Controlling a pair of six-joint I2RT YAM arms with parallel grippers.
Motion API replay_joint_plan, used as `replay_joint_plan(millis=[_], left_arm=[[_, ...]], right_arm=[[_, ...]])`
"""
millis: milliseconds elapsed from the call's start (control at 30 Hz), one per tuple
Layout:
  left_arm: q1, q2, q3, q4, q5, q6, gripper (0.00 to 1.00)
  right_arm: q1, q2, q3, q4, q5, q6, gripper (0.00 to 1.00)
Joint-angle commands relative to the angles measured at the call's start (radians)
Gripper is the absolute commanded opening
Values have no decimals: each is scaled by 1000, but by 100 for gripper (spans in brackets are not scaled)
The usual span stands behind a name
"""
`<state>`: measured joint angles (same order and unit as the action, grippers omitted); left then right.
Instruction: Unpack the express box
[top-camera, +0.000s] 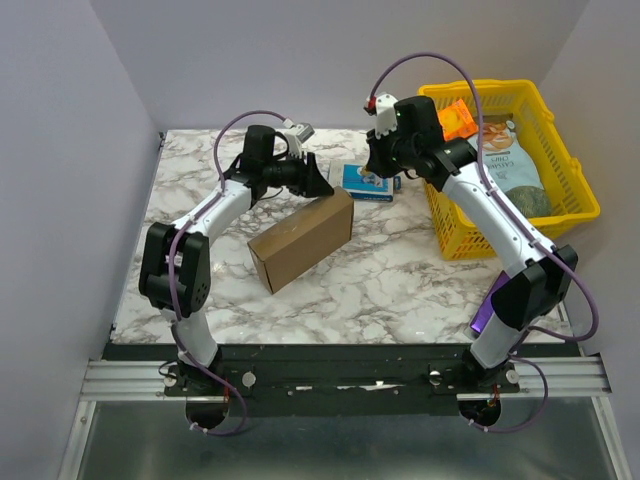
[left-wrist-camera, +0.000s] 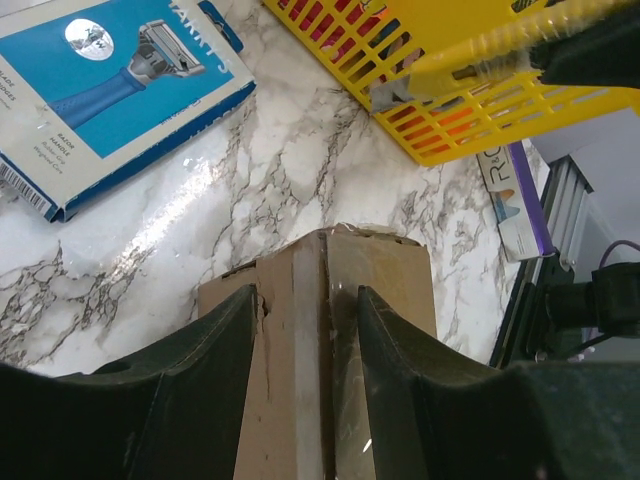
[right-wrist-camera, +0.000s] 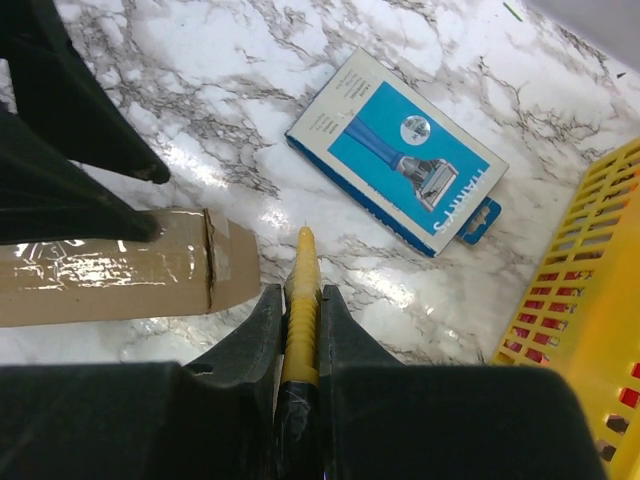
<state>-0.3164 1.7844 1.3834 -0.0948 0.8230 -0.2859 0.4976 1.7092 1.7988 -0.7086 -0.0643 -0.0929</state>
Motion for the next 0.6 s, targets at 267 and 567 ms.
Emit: replay_joint_plan(millis=[267, 567], left_arm=[[-18, 46, -21, -22, -47, 5, 49], [-24, 40, -86, -59, -90, 39, 47]], right_arm=[[31, -6, 54, -23, -117, 68, 1], [124, -10, 27, 4, 58, 68, 1]])
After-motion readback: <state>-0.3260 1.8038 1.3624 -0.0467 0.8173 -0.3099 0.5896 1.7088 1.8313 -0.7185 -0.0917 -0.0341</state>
